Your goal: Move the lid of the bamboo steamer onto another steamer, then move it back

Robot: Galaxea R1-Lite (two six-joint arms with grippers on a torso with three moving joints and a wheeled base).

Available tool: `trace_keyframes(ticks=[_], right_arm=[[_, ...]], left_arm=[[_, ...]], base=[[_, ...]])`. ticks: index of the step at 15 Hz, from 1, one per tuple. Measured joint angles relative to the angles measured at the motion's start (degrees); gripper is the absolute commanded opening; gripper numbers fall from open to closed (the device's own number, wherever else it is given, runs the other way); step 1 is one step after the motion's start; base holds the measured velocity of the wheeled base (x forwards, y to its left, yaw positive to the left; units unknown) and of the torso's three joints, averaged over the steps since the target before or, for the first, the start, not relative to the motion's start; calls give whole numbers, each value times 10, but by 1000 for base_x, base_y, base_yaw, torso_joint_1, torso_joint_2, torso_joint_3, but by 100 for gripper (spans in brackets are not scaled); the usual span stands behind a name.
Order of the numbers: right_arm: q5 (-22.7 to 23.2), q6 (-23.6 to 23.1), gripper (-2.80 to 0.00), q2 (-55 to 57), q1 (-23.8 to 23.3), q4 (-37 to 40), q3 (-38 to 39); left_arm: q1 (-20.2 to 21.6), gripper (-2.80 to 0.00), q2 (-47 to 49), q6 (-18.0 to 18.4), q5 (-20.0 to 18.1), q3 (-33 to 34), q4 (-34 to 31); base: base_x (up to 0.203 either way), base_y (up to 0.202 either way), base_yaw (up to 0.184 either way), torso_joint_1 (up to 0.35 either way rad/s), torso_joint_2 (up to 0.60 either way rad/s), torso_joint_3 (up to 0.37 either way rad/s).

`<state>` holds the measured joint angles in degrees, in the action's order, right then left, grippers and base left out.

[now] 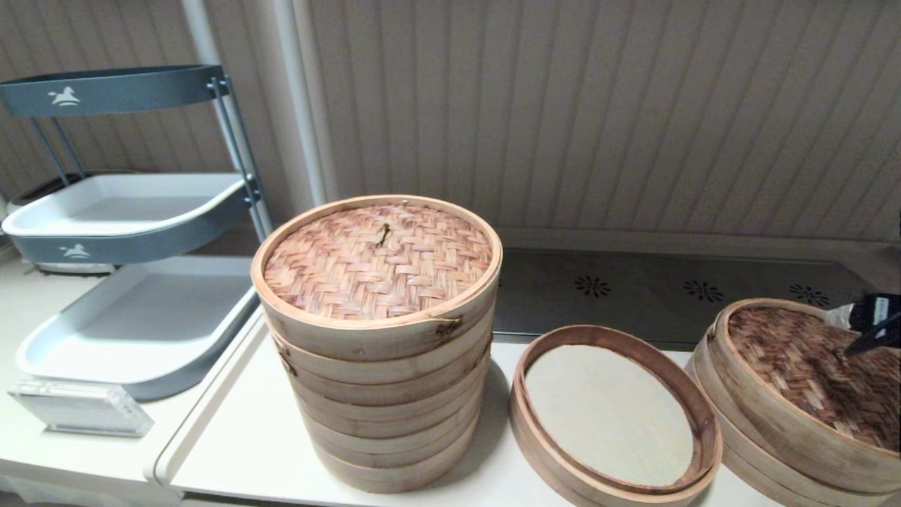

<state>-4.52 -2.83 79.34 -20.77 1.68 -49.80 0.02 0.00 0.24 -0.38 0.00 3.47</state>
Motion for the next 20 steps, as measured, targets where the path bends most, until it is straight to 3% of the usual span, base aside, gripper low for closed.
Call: trace_keyframes(ticks=[3,8,14,20], right_arm=[[40,9,-280,-84,7,52,6],[152,19,-280,-239,15,64,73],[192,18,-280,-418,72,45,221],[191,16,-280,-513,137,-51,371]], left_arm=[[0,-280,0,0,0,0,0],[0,-280,0,0,0,0,0],[0,-280,0,0,0,0,0],[0,-280,0,0,0,0,0]], base=[[0,0,0,0,0,0],[0,0,0,0,0,0],[0,0,0,0,0,0],[0,0,0,0,0,0]])
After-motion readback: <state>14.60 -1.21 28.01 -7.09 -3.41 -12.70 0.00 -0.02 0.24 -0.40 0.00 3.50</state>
